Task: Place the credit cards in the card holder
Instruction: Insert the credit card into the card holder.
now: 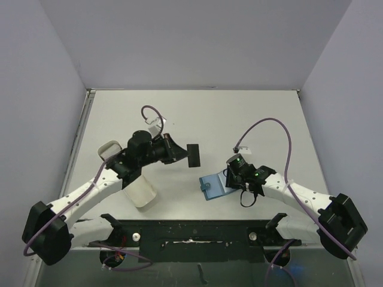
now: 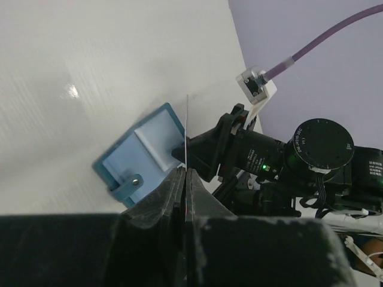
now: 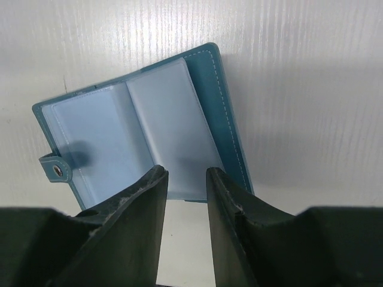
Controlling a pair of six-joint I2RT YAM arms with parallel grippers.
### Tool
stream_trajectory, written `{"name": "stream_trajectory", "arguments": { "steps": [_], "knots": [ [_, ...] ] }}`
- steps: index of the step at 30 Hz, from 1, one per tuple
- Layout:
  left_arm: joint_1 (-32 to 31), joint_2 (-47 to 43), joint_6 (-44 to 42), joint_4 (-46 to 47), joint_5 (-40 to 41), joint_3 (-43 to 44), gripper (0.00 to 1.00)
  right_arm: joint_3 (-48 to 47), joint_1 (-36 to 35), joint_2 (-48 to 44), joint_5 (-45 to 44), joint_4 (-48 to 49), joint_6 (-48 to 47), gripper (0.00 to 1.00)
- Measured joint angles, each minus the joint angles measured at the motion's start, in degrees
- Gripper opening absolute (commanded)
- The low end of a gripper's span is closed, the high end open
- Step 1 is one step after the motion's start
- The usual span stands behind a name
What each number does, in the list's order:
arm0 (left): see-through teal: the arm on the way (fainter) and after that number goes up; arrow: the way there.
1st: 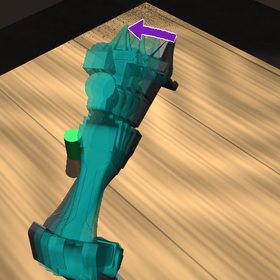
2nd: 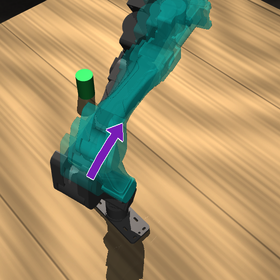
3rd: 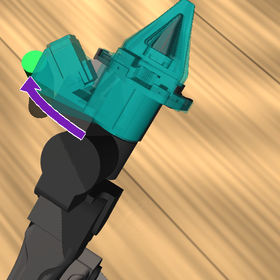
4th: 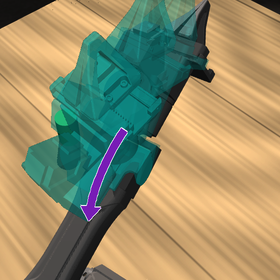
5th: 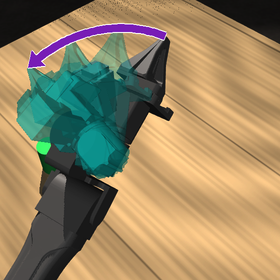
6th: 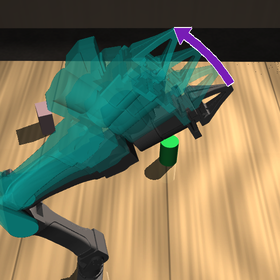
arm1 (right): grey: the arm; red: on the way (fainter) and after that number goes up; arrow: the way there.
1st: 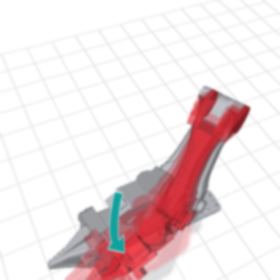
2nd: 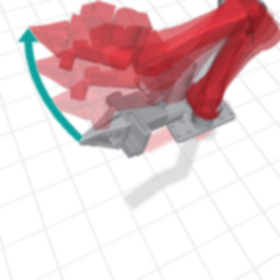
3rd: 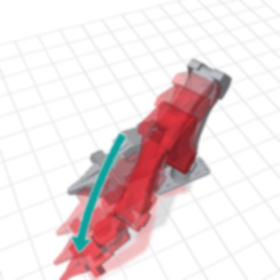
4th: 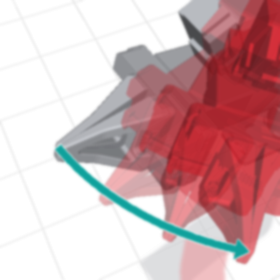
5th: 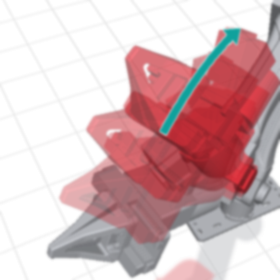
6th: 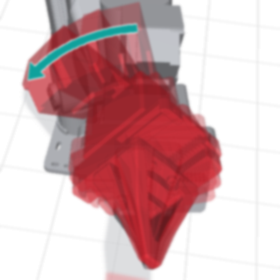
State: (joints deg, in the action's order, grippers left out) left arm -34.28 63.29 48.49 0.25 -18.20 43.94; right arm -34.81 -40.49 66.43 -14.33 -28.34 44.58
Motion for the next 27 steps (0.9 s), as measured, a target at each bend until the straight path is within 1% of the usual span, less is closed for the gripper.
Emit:
{"name": "stream_trajectory", "arguments": {
  "steps": [4,9,12,15,22,27],
  "knots": [
    [-7.02,6.36,5.46,7.52,3.48,-1.79,0.00,0.07,0.35,0.09,0.11,0.33,0.26,0.34],
    [-12.35,16.61,11.43,16.17,5.38,-3.34,0.00,1.18,0.52,0.09,0.52,1.55,1.18,0.34],
    [-13.51,21.55,13.81,19.43,6.03,-3.37,0.00,1.81,1.05,0.09,0.87,1.55,1.40,0.35],
    [-14.12,25.16,14.67,20.52,6.82,-3.37,0.00,1.81,1.44,0.04,0.90,1.60,1.29,0.37],
    [-14.49,30.18,16.52,23.08,7.72,-3.37,0.00,0.15,1.99,-0.57,0.68,-0.13,-0.22,0.43],
    [-14.82,33.59,17.20,24.02,7.76,-3.34,0.00,-1.88,4.52,-0.55,-0.07,-0.76,-2.60,0.44]
  ]
}}
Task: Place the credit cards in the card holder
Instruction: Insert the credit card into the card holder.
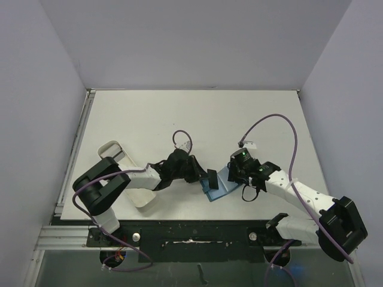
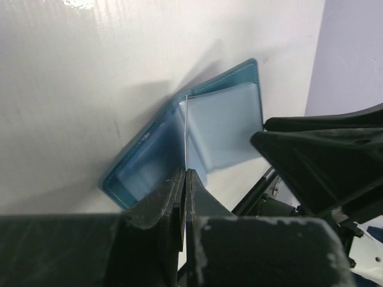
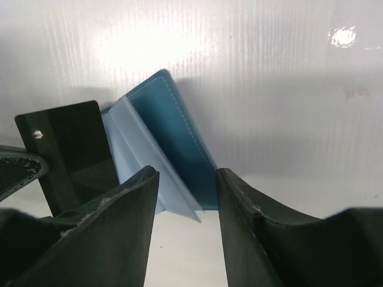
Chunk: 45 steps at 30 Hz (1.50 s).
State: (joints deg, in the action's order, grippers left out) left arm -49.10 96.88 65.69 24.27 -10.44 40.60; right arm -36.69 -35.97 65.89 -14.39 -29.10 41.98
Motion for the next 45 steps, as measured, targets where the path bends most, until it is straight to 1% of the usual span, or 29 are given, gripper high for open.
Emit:
{"name": "stream_trajectory", "arguments": {
  "steps": [5,9,12,15,17,22,26,30,35,40,45],
  "knots": [
    [-0.09,1.73,-0.02,0.00,0.00,0.04,0.00,-0.90,2.47,0.20,-0.04,-0.52,-2.67,0.45],
    [-0.09,2.75,-0.04,0.00,-0.04,0.55,0.00,-0.92,4.24,1.53,0.57,-0.39,-4.39,0.39],
    [-0.09,2.80,-0.55,-0.52,0.02,0.94,0.00,-0.52,4.92,2.27,1.44,0.46,-4.81,0.36],
    [-0.09,2.58,-2.10,-2.86,0.96,2.21,0.00,1.27,4.98,2.25,2.49,1.90,-4.46,0.34],
    [-0.09,1.95,-3.28,-4.85,1.88,2.97,0.00,3.39,4.96,2.05,3.69,2.89,-3.78,0.31],
    [-0.11,-1.73,-5.01,-8.15,2.95,3.61,0.00,8.35,3.65,-0.07,5.73,4.00,0.48,0.25],
    [-0.20,-3.54,-4.66,-6.97,1.44,3.58,0.00,10.88,0.70,-3.04,6.03,5.38,4.87,0.24],
    [-0.35,-3.45,-3.72,-4.09,-1.90,3.04,0.00,12.09,-1.90,-4.42,6.01,5.95,8.09,0.23],
    [-0.35,-1.14,-3.69,-3.28,-4.90,3.06,0.00,12.09,-2.75,-4.15,5.77,6.16,9.55,0.23],
    [-0.35,-0.39,-5.86,-7.52,-5.31,3.56,0.00,12.09,-2.75,-3.82,5.33,6.73,9.73,0.23],
    [-0.28,-0.39,-9.66,-13.38,-5.95,6.58,0.00,12.09,-2.75,-3.78,4.94,6.75,9.70,0.22]
  ]
}}
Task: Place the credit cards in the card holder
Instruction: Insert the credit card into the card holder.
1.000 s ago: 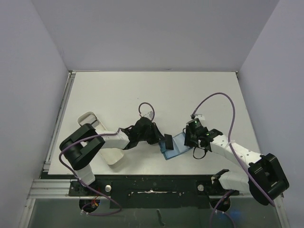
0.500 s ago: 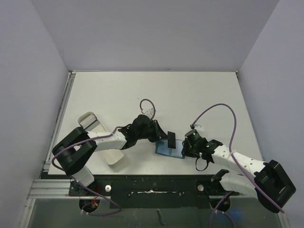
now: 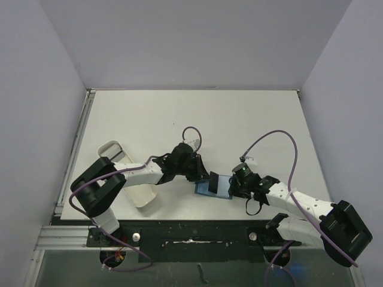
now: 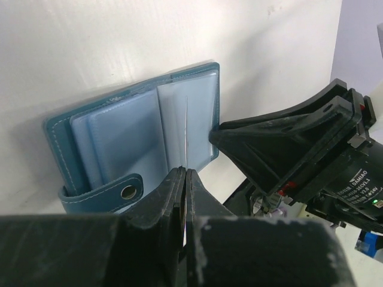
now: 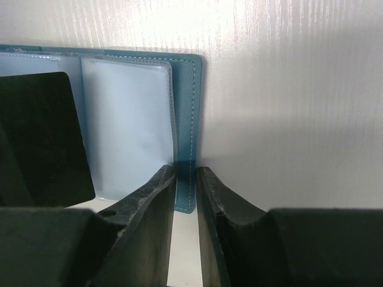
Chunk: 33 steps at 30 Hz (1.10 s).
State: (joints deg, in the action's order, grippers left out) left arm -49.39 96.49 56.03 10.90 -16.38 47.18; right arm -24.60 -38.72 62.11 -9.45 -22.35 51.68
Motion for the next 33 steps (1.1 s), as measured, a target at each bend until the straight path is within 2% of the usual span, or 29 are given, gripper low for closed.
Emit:
{"name": "stream_trajectory", "arguments": {
  "steps": [13,33],
  "knots": [
    [0.07,2.67,-4.72,-6.64,-2.08,3.54,0.00,0.00,0.00,0.07,-0.20,0.07,-0.04,0.22],
    [0.81,2.80,-5.68,-8.94,-0.79,3.63,0.00,0.02,0.00,1.07,-0.44,2.25,-0.04,0.21]
  ]
}}
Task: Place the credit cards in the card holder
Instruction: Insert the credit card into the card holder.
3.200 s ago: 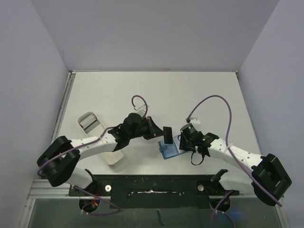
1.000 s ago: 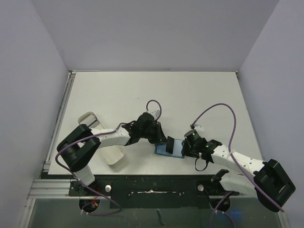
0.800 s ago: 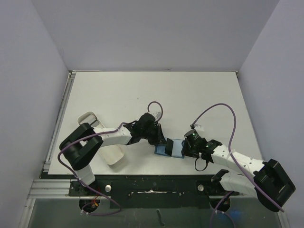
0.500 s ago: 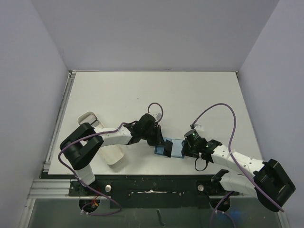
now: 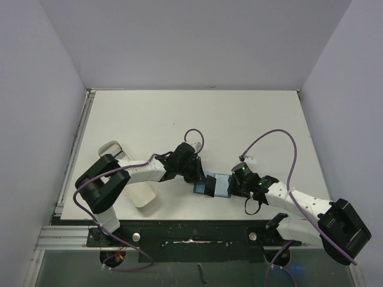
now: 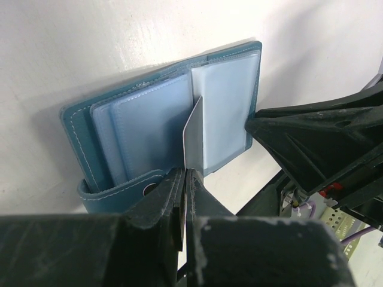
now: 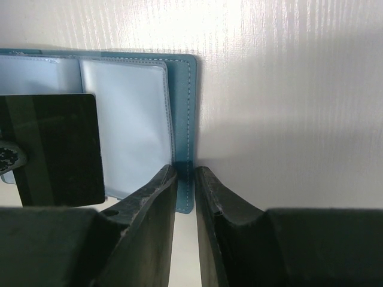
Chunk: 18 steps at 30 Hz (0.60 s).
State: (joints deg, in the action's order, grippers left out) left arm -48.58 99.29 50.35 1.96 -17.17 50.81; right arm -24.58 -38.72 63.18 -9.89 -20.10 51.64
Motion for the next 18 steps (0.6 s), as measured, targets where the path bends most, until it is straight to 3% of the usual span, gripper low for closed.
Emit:
{"name": "stream_trajectory", "arguments": {
  "steps": [18],
  "knots": [
    [0.33,4.09,0.00,0.17,-0.48,2.75,0.00,0.17,-0.02,-0.04,-0.02,0.35,0.07,0.21]
  ]
}}
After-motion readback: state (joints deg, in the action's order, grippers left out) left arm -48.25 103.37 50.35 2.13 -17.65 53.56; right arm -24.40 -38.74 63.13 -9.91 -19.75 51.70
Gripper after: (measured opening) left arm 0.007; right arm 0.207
